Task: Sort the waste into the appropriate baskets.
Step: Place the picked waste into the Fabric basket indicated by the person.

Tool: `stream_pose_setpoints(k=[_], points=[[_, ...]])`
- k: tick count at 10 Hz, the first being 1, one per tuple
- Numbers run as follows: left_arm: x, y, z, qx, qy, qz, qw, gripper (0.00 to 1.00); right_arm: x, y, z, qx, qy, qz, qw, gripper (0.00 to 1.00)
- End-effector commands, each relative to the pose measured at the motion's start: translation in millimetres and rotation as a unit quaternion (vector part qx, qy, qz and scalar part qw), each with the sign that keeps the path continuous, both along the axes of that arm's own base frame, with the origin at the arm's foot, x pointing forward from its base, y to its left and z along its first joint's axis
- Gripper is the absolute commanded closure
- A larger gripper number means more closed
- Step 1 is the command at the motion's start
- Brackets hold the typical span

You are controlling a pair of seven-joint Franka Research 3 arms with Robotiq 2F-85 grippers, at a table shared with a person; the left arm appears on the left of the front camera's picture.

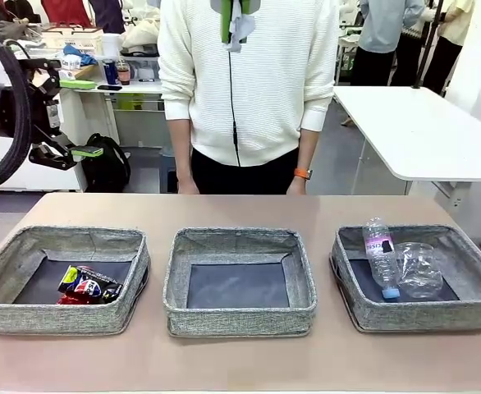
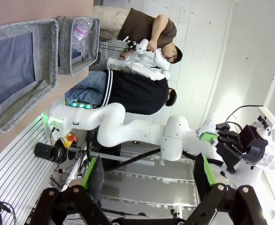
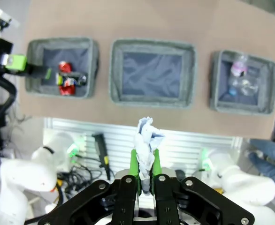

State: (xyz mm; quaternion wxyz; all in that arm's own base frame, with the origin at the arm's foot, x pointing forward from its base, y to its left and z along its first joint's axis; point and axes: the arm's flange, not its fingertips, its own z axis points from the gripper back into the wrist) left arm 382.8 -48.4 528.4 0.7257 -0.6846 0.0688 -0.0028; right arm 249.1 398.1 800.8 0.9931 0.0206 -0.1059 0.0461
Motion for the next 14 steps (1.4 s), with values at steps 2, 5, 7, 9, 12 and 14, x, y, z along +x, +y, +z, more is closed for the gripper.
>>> stream_pose_setpoints(k=[2,5,7,9,12,14], points=[[-0.2,0.7,2.4,-0.006,-0.002,0.003,1.000,0.00,-2.2,-0.8,0.9,-0.001,0.001,-0.006,1.000,0.90],[-0.2,0.7,2.4,-0.006,-0.002,0.003,1.000,0.00,-2.2,-0.8,0.9,-0.001,0.001,-0.006,1.000,0.90],[-0.2,0.7,2.4,-0.006,-0.002,0.003,1.000,0.00,-2.2,-0.8,0.9,-0.001,0.001,-0.006,1.000,0.90],[-0.2,0.7,2.4,-0.006,-0.002,0.003,1.000,0.00,-2.2,-0.8,0.9,-0.001,0.001,-0.006,1.000,0.90],[-0.2,0.7,2.4,-0.006,-0.002,0.003,1.000,0.00,-2.2,-0.8,0.9,-0.001,0.001,-0.006,1.000,0.90],[-0.2,0.7,2.4,-0.006,-0.002,0.003,1.000,0.00,-2.2,-0.8,0.9,-0.001,0.001,-0.006,1.000,0.90]])
